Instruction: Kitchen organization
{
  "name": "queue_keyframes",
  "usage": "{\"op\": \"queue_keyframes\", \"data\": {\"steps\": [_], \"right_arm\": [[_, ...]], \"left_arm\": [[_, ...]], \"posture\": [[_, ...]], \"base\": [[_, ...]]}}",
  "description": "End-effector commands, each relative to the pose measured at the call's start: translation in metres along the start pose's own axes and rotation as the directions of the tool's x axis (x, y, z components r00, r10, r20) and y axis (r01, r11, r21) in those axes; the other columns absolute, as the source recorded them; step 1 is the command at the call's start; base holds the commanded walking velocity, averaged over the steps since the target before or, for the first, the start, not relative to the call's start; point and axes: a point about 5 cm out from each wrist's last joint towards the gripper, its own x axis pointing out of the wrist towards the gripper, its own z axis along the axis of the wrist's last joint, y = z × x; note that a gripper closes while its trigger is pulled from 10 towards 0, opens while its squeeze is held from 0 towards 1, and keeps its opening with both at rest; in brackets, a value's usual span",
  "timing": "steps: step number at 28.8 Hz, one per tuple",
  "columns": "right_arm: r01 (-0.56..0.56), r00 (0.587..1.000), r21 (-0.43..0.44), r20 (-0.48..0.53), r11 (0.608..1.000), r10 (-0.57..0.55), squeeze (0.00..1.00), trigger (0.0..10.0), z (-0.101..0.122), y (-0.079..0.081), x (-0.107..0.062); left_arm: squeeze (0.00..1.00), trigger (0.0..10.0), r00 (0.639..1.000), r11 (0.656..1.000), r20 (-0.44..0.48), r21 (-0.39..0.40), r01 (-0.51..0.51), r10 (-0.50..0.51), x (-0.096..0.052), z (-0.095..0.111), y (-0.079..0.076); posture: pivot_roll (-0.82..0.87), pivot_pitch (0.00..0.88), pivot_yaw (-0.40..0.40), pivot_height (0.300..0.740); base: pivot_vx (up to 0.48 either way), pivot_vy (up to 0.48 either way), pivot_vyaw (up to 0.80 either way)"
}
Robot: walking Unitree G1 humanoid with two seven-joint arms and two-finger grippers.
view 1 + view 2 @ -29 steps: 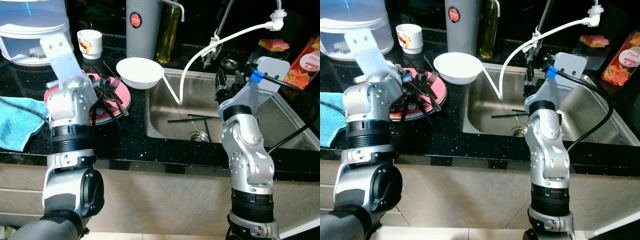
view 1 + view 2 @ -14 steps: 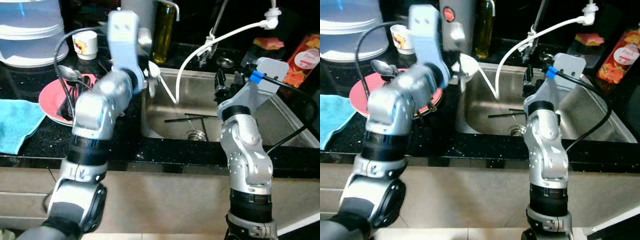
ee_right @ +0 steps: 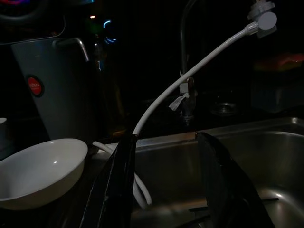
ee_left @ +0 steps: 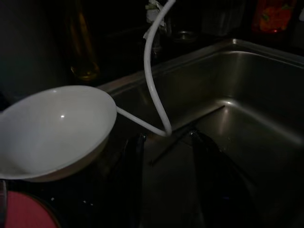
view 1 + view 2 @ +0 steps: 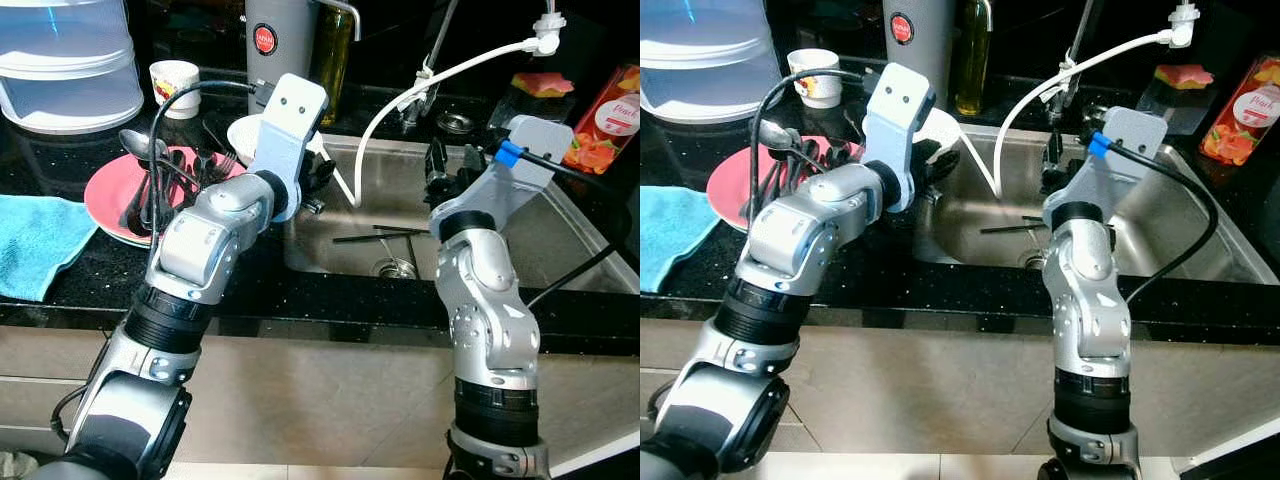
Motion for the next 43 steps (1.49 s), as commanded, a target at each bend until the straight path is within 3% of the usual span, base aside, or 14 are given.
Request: {"op": "queue_keyframes", "data": {"steps": [1,2,12,18,20,21,23,24,28,32,33,38,40,43], "right_arm": [[0.016,1.0,0.005,0.015,1.0,-0.016,0.0,10.0,0.002,-0.002,-0.002],[0.015,1.0,0.007,0.014,1.0,-0.015,0.0,10.0,0.002,-0.002,-0.002],[0.003,1.0,0.021,0.006,1.0,-0.003,0.0,10.0,0.001,0.004,-0.005],[0.001,1.0,0.025,-0.002,1.0,-0.001,0.0,10.0,0.0,0.006,-0.006],[-0.003,1.0,0.028,-0.008,1.0,0.003,0.0,10.0,-0.002,0.007,-0.006],[-0.003,1.0,0.028,-0.008,1.0,0.003,0.0,10.0,-0.002,0.007,-0.006],[-0.004,1.0,0.03,-0.012,1.0,0.005,0.0,10.0,-0.003,0.008,-0.006],[-0.004,1.0,0.03,-0.012,1.0,0.005,0.0,10.0,-0.003,0.008,-0.006],[-0.005,1.0,0.029,-0.006,1.0,0.005,0.0,10.0,-0.002,0.008,-0.005],[-0.005,1.0,0.028,-0.004,1.0,0.005,0.0,10.0,-0.002,0.007,-0.004],[-0.006,1.0,0.028,-0.005,1.0,0.006,0.0,10.0,-0.002,0.007,-0.005],[-0.008,1.0,0.03,-0.005,1.0,0.008,0.0,10.0,-0.002,0.008,-0.005],[-0.009,1.0,0.03,-0.004,1.0,0.009,0.0,10.0,-0.002,0.008,-0.005],[-0.01,1.0,0.029,-0.004,1.0,0.01,0.0,10.0,-0.002,0.008,-0.005]], "left_arm": [[0.41,10.0,1.0,0.999,0.0,0.03,-0.018,0.018,0.001,-0.001,0.002],[0.0,10.0,0.999,0.999,0.007,0.03,-0.035,0.035,0.001,0.0,0.003],[0.0,10.0,0.979,0.979,-0.028,0.015,-0.204,0.204,0.004,-0.001,0.024],[0.0,10.0,0.936,0.941,-0.098,0.031,-0.338,0.339,0.002,-0.007,0.036],[0.0,10.0,0.879,0.885,-0.112,0.01,-0.465,0.463,-0.003,-0.006,0.056],[0.0,10.0,0.879,0.885,-0.112,0.01,-0.465,0.463,-0.003,-0.006,0.056],[0.0,10.0,0.832,0.838,-0.134,-0.018,-0.546,0.539,-0.007,-0.007,0.069],[0.0,10.0,0.832,0.838,-0.134,-0.018,-0.546,0.539,-0.007,-0.007,0.069],[0.0,10.0,0.753,0.756,-0.189,-0.071,-0.65,0.63,-0.014,-0.012,0.086],[0.0,10.0,0.735,0.732,-0.24,-0.122,-0.671,0.634,-0.016,-0.018,0.091],[0.0,10.0,0.729,0.714,-0.285,-0.177,-0.678,0.622,-0.017,-0.022,0.092],[0.0,10.0,0.748,0.713,-0.343,-0.25,-0.655,0.568,-0.014,-0.029,0.087],[0.0,10.0,0.734,0.698,-0.334,-0.244,-0.673,0.591,-0.014,-0.027,0.087],[0.0,10.0,0.691,0.648,-0.323,-0.244,-0.721,0.646,-0.018,-0.022,0.092]], "posture": [[0.19,0.04,-0.055,0.74],[0.19,0.044,-0.053,0.74],[0.18,0.054,-0.055,0.74],[0.17,0.064,-0.066,0.74],[0.17,0.063,-0.067,0.74],[0.17,0.063,-0.067,0.74],[0.17,0.058,-0.067,0.74],[0.17,0.058,-0.067,0.74],[0.16,0.052,-0.067,0.74],[0.16,0.048,-0.067,0.74],[0.16,0.046,-0.066,0.74],[0.16,0.044,-0.068,0.74],[0.16,0.04,-0.069,0.74],[0.16,0.038,-0.071,0.74]], "base": [[0.0,0.0,0.0],[0.0,0.0,0.0],[0.0,0.0,0.0],[0.0,0.0,0.0],[0.0,0.0,0.0],[0.0,0.0,0.0],[0.0,0.0,0.0],[0.0,0.0,0.0],[0.0,0.0,0.0],[0.0,0.0,0.0],[0.0,0.0,0.0],[0.0,0.0,0.0],[0.0,0.0,0.0],[0.0,0.0,0.0]]}}
